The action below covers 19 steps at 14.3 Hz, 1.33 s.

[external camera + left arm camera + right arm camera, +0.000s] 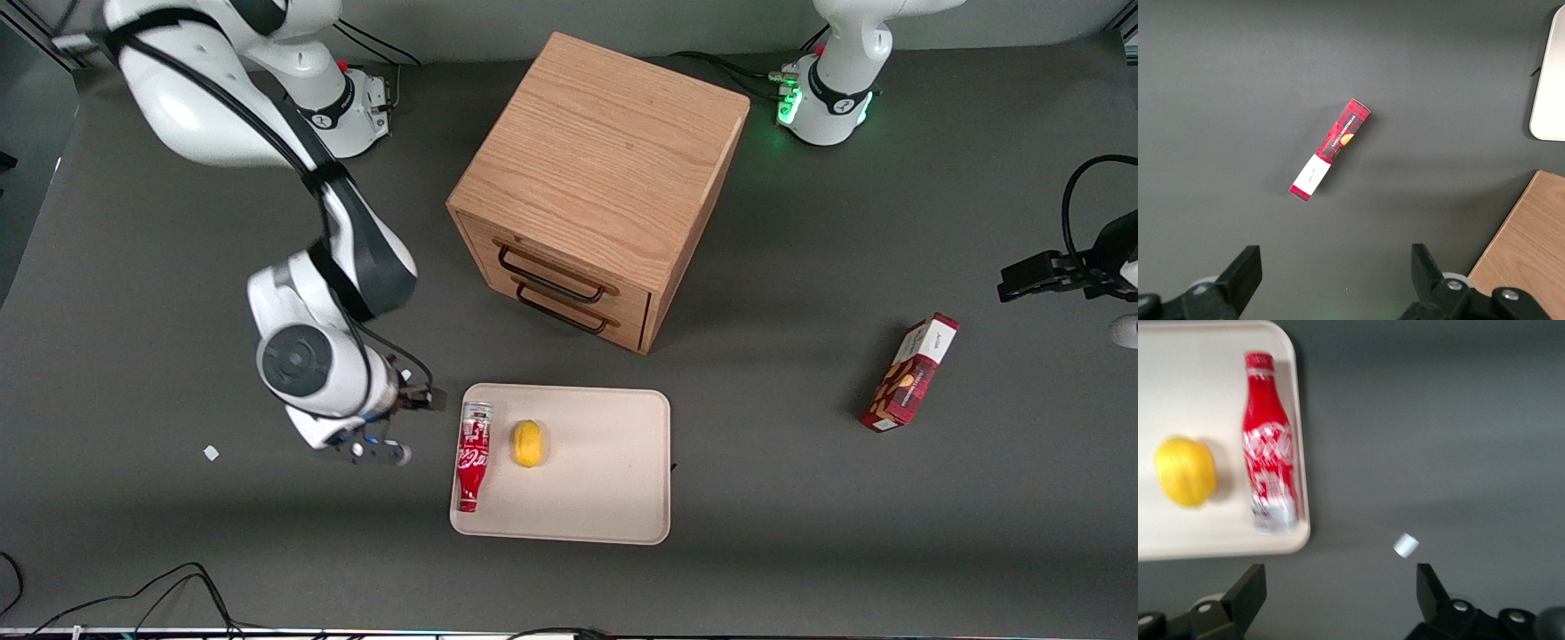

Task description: Place coke bottle on tray

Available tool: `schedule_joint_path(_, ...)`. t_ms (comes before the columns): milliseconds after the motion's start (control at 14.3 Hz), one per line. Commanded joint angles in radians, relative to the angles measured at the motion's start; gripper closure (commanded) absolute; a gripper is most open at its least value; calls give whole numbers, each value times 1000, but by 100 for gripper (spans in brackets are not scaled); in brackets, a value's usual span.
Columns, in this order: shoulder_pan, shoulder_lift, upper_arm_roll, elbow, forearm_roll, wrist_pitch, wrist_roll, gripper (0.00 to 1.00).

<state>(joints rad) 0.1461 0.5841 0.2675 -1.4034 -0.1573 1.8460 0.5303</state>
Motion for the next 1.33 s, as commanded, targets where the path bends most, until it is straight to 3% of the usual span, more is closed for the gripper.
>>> schedule_joint_path(0,-242,-278,180,-326,25,16,-90,0)
schedule_joint_path(140,-488,-367,388,-382,25,-78,-183,0)
schedule_joint_path(349,-808,-449,629,-375,25,-194,-320,0)
schedule_joint_path(559,-985,-464,788,-341,25,-211,-328,0)
schedule_joint_path(1048,-988,-454,768,-243,32,-266,-329,0)
schedule_joint_path(1188,-866,-454,645,-204,33,-313,-332,0)
schedule_joint_path(1258,-759,-452,528,-163,51,-344,-332,0)
